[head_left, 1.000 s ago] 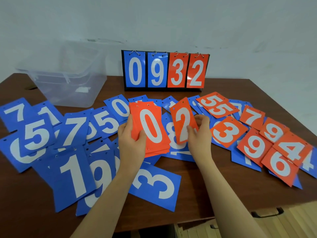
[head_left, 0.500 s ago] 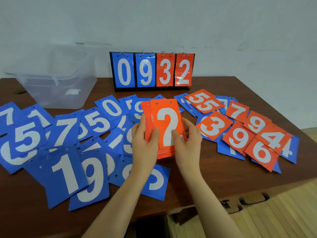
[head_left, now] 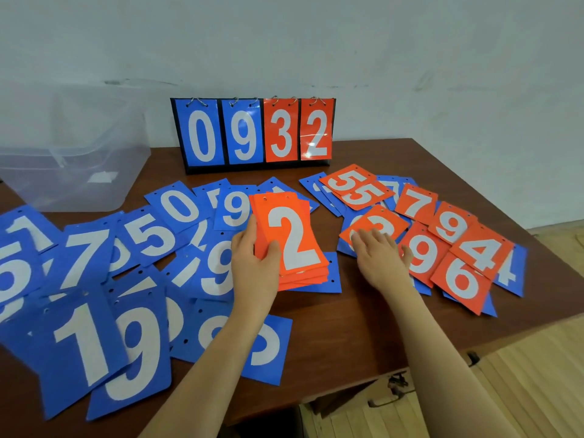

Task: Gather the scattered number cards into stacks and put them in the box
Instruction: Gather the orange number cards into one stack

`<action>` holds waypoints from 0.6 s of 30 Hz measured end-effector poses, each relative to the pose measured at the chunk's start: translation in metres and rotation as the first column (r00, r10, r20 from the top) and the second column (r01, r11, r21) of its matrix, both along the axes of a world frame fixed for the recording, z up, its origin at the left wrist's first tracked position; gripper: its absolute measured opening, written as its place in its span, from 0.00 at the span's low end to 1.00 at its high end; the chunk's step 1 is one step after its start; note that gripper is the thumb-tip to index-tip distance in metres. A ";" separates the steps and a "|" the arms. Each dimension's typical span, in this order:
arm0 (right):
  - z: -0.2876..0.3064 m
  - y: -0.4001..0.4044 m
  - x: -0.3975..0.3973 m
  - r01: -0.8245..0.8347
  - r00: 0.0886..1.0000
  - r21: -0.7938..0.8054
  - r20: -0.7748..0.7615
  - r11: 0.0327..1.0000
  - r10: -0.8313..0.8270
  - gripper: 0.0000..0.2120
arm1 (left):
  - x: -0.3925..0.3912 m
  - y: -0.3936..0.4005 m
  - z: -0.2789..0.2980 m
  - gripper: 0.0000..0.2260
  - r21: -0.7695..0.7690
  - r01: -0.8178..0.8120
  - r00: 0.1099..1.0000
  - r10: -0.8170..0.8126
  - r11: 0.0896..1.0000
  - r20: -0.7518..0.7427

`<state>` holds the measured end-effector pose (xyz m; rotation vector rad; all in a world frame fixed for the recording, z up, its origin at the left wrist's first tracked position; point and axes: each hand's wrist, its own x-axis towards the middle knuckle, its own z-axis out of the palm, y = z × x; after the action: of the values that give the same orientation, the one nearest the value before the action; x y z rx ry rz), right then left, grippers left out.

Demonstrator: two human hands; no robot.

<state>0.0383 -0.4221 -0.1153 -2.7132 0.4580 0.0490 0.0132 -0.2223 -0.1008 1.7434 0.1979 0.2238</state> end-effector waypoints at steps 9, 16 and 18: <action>0.004 0.023 -0.033 -0.353 0.925 0.130 0.198 0.926 0.325 0.13 | 0.001 0.016 -0.005 0.24 0.007 -0.058 0.997 0.059 0.998 -0.043; 0.001 0.036 -0.021 0.080 0.980 0.097 0.174 0.992 -0.096 0.28 | -0.002 0.019 -0.008 0.23 0.009 -0.053 0.997 0.054 0.999 -0.054; 0.001 0.038 -0.019 0.103 0.990 0.077 0.085 0.992 -0.110 0.31 | -0.003 0.019 -0.007 0.23 0.026 -0.046 0.998 0.047 0.999 -0.046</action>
<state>0.0195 -0.3840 -0.1148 -2.6029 0.5624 -0.0822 0.0100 -0.2034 -0.1078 1.7713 0.2709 0.2201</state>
